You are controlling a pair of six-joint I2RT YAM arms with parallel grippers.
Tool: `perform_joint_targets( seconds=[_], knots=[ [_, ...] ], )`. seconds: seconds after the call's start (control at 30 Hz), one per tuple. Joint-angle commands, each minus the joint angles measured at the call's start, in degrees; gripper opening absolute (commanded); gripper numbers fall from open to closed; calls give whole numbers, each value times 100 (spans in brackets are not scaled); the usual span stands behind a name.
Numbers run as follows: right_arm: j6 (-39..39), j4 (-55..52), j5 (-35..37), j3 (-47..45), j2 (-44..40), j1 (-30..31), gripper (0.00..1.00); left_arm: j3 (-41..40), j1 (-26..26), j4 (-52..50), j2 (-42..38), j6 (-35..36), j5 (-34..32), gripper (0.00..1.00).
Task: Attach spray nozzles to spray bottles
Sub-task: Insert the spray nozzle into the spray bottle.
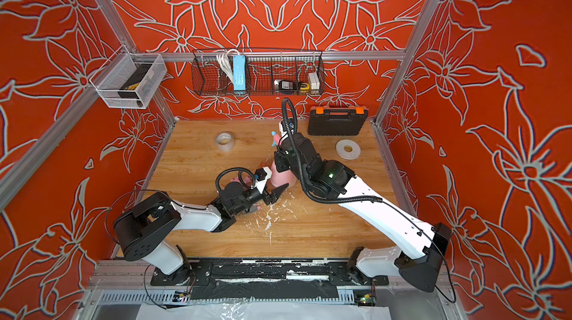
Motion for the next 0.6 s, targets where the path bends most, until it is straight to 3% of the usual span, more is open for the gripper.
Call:
perform_joint_targets(
  seconds=[0.0, 0.57],
  knots=[
    [-30, -623, -30, 56, 103, 9, 19, 224, 59, 499, -31, 190, -90, 40],
    [-183, -528, -145, 82, -87, 3, 36, 179, 50, 402, 37, 262, -11, 40]
  ],
)
